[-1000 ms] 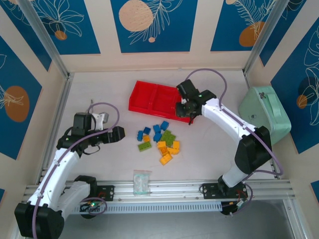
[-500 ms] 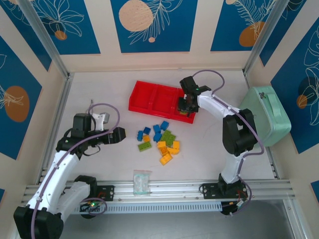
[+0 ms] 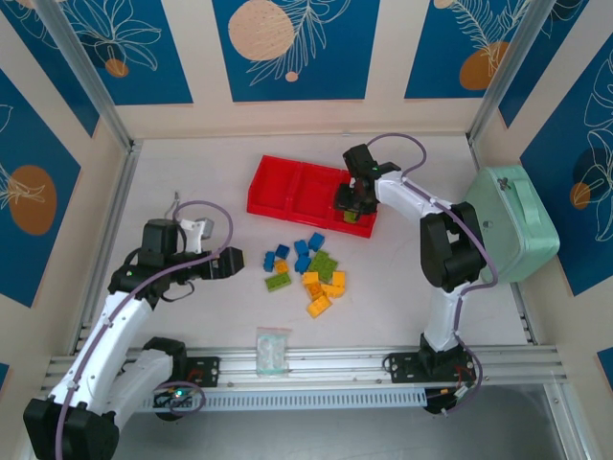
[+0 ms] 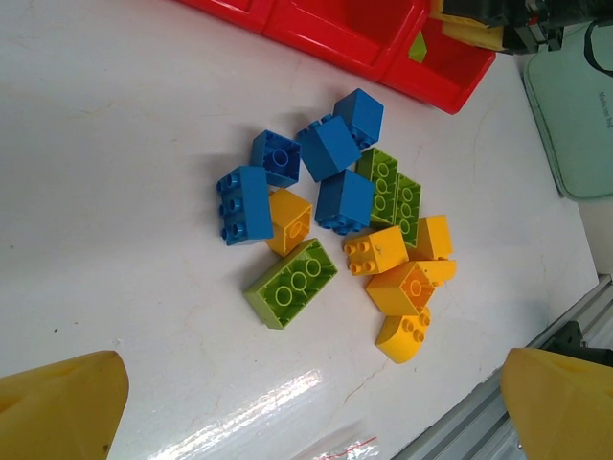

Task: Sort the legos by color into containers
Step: Place the lego in the container.

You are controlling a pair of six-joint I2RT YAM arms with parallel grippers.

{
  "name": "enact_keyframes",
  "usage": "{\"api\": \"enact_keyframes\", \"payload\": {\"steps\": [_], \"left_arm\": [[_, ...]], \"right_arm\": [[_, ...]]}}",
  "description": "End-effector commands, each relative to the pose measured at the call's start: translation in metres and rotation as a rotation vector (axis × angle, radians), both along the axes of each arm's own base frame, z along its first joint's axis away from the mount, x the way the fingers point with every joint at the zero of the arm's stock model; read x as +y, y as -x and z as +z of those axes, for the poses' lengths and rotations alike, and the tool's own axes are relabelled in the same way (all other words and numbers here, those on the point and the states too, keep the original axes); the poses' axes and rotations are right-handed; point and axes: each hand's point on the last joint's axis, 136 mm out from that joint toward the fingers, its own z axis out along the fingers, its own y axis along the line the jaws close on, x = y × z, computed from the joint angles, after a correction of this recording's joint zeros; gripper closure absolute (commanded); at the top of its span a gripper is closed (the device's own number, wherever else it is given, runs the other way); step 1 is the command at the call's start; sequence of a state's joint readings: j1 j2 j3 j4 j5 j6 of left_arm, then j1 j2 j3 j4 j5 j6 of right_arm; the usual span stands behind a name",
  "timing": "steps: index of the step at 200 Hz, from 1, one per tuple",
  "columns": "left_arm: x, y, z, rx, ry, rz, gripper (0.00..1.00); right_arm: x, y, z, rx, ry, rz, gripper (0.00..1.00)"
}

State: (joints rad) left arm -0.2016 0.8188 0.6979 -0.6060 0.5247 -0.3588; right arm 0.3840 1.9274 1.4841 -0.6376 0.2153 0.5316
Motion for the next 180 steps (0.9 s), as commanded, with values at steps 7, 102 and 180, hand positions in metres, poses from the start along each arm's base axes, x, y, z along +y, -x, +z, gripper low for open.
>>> {"api": "enact_keyframes", "payload": {"steps": [7, 102, 180], "left_arm": [[-0.006, 0.004, 0.004, -0.028, 0.017, -0.036, 0.00], [-0.006, 0.004, 0.004, -0.028, 0.017, -0.035, 0.01], [-0.008, 0.004, 0.004, -0.027, 0.025, -0.043, 0.01]], "right_arm": [[0.007, 0.002, 0.031, -0.043, -0.041, 0.015, 0.44], [0.005, 0.110, 0.061, 0.022, -0.129, -0.029, 0.32], [0.016, 0.212, -0.003, 0.224, -0.087, 0.016, 0.36]]}}
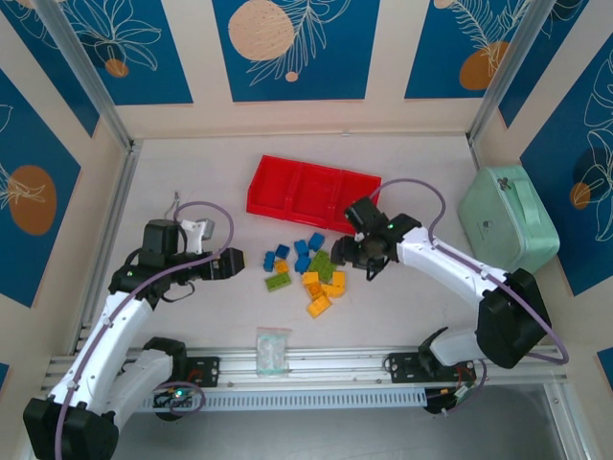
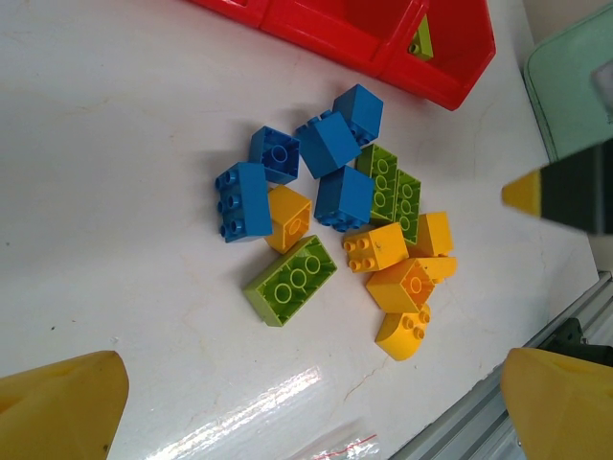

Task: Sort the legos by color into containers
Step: Place the lego in the container, then pick up the lego from the center of the table.

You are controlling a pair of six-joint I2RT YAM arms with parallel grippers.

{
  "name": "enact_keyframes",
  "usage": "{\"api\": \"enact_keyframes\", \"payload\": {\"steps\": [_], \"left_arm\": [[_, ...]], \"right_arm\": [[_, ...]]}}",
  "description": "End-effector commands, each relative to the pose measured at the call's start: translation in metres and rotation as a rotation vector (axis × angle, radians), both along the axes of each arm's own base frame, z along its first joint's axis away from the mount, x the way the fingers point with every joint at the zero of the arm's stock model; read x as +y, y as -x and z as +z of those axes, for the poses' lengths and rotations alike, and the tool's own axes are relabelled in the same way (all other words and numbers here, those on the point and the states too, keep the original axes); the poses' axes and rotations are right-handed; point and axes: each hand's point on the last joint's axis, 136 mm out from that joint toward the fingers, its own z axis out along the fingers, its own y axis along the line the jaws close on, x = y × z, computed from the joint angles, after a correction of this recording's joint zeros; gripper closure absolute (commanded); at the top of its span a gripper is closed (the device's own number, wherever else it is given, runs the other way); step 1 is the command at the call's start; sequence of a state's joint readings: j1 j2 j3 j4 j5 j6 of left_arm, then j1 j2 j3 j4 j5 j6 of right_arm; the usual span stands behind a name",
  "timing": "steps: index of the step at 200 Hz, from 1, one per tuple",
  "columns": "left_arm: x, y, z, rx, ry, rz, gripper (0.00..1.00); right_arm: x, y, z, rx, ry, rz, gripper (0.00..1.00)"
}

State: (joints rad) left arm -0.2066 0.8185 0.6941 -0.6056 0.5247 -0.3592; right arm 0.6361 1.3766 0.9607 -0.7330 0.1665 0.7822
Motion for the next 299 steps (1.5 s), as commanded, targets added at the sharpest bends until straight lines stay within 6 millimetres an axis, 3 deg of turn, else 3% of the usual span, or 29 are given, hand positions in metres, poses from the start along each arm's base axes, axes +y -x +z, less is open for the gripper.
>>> {"api": "enact_keyframes", "payload": {"steps": [1, 35, 81, 147, 191, 251, 299], "left_arm": [[-0.007, 0.003, 0.006, -0.030, 0.025, -0.038, 0.01], [-0.007, 0.003, 0.006, -0.033, 0.028, -0.040, 0.01], [-0.007, 0.003, 0.006, -0.031, 0.027, -0.040, 0.01], [-0.008, 0.004, 0.006, -0.033, 0.026, -0.045, 0.01], [-0.009, 0.004, 0.006, -0.031, 0.025, -0.047, 0.01], [-0.009, 0.004, 0.006, -0.033, 0.024, -0.048, 0.01], [-0.009, 0.005, 0.006, -0.034, 0.021, -0.048, 0.01]], "right_arm": [[0.004, 0.023, -0.017, 0.087, -0.006, -0.018, 0.36], [0.018, 0.031, -0.034, 0.126, 0.016, 0.016, 0.34], [0.028, 0.026, -0.052, 0.160, 0.084, 0.043, 0.37], [0.021, 0.014, -0.054, 0.145, 0.147, 0.042, 0.50], [0.013, 0.009, -0.048, 0.130, 0.151, 0.021, 0.52], [0.009, 0.004, -0.058, 0.136, 0.149, -0.009, 0.53], [-0.006, -0.001, -0.055, 0.126, 0.179, -0.027, 0.53]]}}
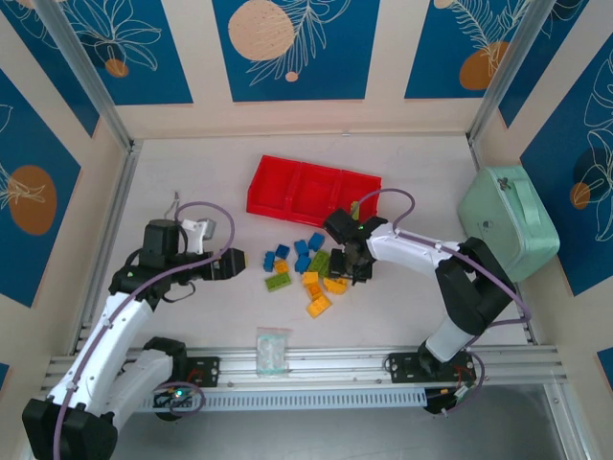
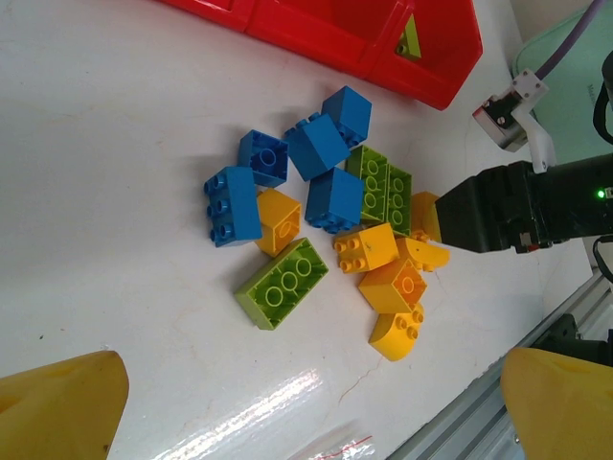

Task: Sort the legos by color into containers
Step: Pick up the lego from the center of the table.

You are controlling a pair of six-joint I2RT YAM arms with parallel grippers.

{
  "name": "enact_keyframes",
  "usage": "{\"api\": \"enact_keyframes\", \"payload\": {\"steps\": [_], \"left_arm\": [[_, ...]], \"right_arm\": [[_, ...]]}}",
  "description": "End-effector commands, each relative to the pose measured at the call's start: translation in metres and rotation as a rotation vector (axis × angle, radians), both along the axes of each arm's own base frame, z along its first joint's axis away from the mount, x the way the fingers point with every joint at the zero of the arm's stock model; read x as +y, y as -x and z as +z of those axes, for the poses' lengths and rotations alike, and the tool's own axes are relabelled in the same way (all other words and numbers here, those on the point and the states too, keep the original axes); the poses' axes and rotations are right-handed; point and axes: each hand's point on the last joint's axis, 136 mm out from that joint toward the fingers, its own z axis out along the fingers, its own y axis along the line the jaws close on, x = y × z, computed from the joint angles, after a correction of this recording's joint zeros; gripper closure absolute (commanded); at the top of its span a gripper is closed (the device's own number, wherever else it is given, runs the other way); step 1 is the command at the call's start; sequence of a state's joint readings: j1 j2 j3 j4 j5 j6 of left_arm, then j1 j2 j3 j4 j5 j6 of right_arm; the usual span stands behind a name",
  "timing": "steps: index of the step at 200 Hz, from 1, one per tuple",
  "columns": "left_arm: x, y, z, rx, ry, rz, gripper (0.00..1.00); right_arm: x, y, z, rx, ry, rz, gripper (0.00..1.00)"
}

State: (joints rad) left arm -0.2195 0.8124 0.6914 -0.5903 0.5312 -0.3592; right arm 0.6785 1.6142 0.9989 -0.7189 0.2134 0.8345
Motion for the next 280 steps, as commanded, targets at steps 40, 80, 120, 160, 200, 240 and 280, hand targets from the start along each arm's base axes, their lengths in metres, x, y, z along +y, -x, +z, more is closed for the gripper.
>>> {"api": "enact_keyframes", "payload": {"steps": [40, 80, 120, 160, 200, 240, 280], "left_arm": [[-0.005, 0.004, 0.002, -0.014, 0.011, -0.030, 0.01], [-0.006, 0.004, 0.002, -0.014, 0.009, -0.032, 0.01], [-0.006, 0.005, 0.002, -0.015, 0.008, -0.034, 0.01], [-0.006, 0.006, 0.001, -0.015, 0.004, -0.035, 0.01], [-0.007, 0.006, 0.002, -0.022, -0.002, -0.038, 0.01], [-0.007, 0.006, 0.002, -0.021, -0.005, -0.036, 0.01], [-0.006, 0.006, 0.002, -0.025, -0.005, -0.034, 0.01]], "right_arm": [[-0.020, -0.004, 0.002, -0.010, 0.041, -0.033, 0.42], [-0.017, -0.009, -0.002, -0.004, 0.045, -0.051, 0.33], [-0.012, -0.013, -0.007, 0.001, 0.037, -0.044, 0.38], [-0.017, -0.013, -0.012, 0.006, 0.072, -0.017, 0.51], [-0.022, -0.015, -0.013, 0.004, 0.098, -0.002, 0.51], [-0.020, -0.021, -0.012, -0.008, 0.110, 0.050, 0.49], [-0.021, -0.025, -0.005, -0.036, 0.115, 0.076, 0.55]]}}
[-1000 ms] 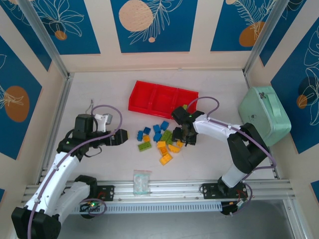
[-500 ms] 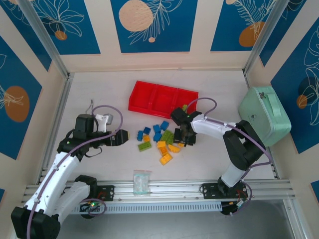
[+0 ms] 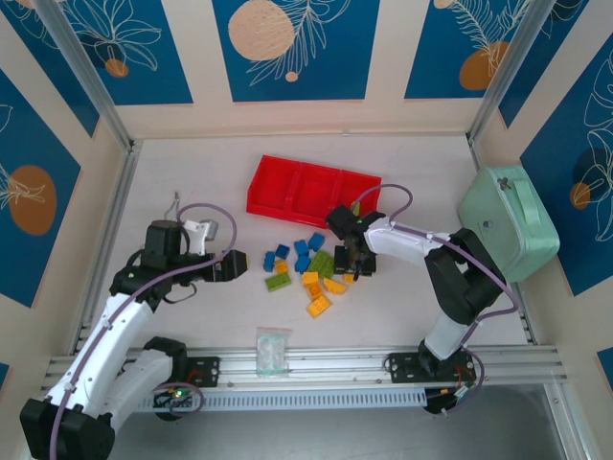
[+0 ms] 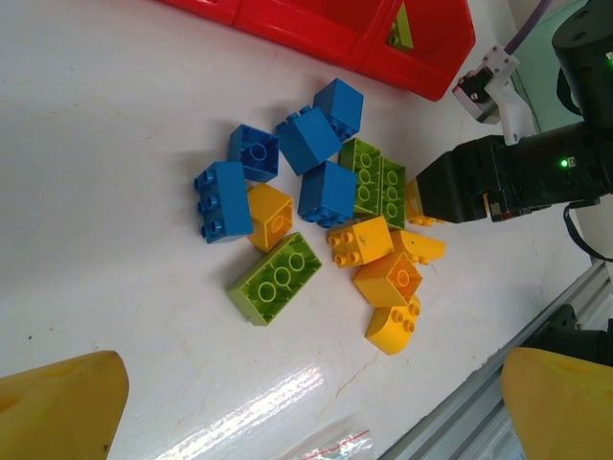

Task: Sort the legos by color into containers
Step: Pick up the lego from the center of the table.

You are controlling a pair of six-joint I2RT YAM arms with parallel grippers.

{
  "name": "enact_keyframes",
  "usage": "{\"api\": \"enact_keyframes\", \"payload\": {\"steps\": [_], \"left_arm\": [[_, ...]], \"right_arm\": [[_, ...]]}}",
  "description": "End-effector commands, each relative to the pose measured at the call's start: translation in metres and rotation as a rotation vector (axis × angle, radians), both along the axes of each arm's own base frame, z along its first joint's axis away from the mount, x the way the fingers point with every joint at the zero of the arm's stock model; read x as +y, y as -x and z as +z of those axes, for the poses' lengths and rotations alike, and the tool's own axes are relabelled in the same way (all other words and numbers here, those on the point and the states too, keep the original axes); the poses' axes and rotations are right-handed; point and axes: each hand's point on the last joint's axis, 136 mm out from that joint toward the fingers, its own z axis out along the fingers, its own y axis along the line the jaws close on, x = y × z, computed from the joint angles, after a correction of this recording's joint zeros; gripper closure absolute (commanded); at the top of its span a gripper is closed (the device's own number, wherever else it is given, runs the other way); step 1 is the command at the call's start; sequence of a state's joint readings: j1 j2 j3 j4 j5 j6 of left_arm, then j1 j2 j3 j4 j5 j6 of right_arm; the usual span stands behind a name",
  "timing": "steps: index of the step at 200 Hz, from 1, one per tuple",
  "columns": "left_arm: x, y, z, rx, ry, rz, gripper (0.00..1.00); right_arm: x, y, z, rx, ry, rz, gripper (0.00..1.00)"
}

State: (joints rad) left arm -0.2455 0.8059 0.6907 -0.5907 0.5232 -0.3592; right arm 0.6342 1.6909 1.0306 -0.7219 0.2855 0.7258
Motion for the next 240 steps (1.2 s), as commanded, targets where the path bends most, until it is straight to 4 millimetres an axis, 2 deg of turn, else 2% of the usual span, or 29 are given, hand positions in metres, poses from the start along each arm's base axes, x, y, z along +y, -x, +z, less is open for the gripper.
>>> {"api": "enact_keyframes", "payload": {"steps": [1, 73, 119, 138, 156, 181, 195, 213, 240], "left_arm": [[-0.002, 0.003, 0.002, -0.019, -0.001, -0.014, 0.01], [-0.002, 0.003, 0.001, -0.019, 0.000, -0.017, 0.01], [-0.002, 0.003, 0.001, -0.017, -0.001, -0.016, 0.01], [-0.002, 0.003, 0.003, -0.023, -0.002, -0.015, 0.00], [-0.001, 0.003, 0.003, -0.031, -0.004, -0.014, 0.01], [-0.001, 0.003, 0.004, -0.037, -0.003, -0.014, 0.01], [-0.001, 0.003, 0.005, -0.040, -0.005, -0.012, 0.01], [0.000, 0.004, 0.006, -0.043, -0.007, -0.011, 0.01], [0.001, 0.004, 0.005, -0.046, -0.013, -0.008, 0.01]], "right_arm": [[-0.003, -0.006, 0.009, -0.021, 0.018, 0.023, 0.55], [-0.005, -0.006, 0.007, -0.007, 0.037, 0.027, 0.65], [-0.003, -0.008, 0.020, -0.017, 0.034, 0.049, 0.74], [-0.001, -0.013, 0.042, -0.057, 0.034, 0.067, 0.76], [0.005, -0.023, 0.075, -0.126, -0.004, 0.096, 0.76], [0.021, -0.044, 0.123, -0.239, -0.099, 0.136, 0.76], [0.027, -0.060, 0.143, -0.298, -0.134, 0.142, 0.76], [0.035, -0.083, 0.160, -0.349, -0.183, 0.134, 0.76], [0.059, -0.119, 0.166, -0.373, -0.271, 0.141, 0.76]]}}
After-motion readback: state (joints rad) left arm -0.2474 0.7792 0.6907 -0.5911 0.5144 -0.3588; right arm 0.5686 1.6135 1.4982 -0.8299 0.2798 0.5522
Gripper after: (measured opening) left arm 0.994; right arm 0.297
